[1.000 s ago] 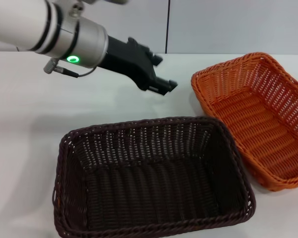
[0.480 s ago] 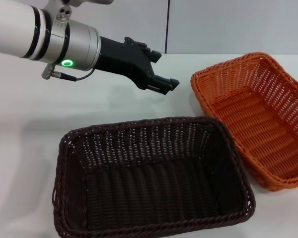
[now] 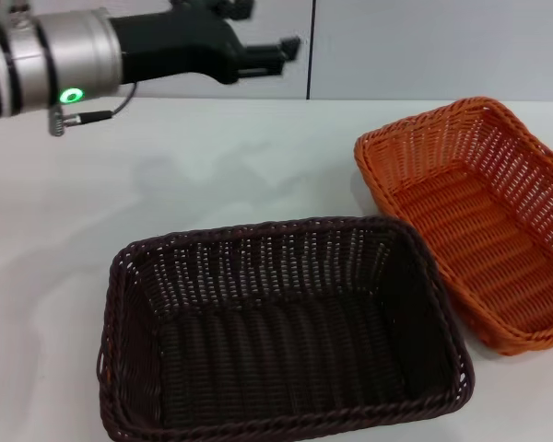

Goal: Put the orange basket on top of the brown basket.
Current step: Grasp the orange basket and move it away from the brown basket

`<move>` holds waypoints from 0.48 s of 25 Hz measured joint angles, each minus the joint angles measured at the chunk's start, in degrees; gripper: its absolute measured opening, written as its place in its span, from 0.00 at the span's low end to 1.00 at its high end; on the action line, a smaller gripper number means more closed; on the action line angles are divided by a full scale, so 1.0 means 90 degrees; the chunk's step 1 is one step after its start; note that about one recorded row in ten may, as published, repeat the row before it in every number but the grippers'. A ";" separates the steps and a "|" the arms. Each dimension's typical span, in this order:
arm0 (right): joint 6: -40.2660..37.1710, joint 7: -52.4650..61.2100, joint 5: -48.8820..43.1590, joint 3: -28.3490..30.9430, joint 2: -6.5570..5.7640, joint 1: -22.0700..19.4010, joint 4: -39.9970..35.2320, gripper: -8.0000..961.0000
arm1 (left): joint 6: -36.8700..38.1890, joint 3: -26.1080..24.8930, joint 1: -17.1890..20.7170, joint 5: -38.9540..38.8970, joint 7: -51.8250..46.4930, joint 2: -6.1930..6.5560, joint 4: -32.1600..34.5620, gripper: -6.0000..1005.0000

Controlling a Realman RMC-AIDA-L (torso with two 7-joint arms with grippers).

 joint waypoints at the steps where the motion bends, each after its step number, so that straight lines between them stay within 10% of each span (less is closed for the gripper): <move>1: -0.0149 -0.0009 -0.0322 -0.0007 -0.0082 0.0172 0.0131 0.76 | 0.0052 -0.0001 0.0075 -0.0191 0.0114 0.0000 0.0037 0.83; 12: -0.0756 0.0028 -0.1683 -0.0688 -0.0189 0.0703 0.0240 0.76 | 0.0104 -0.0325 0.0412 -0.1184 0.0684 0.0017 0.0677 0.83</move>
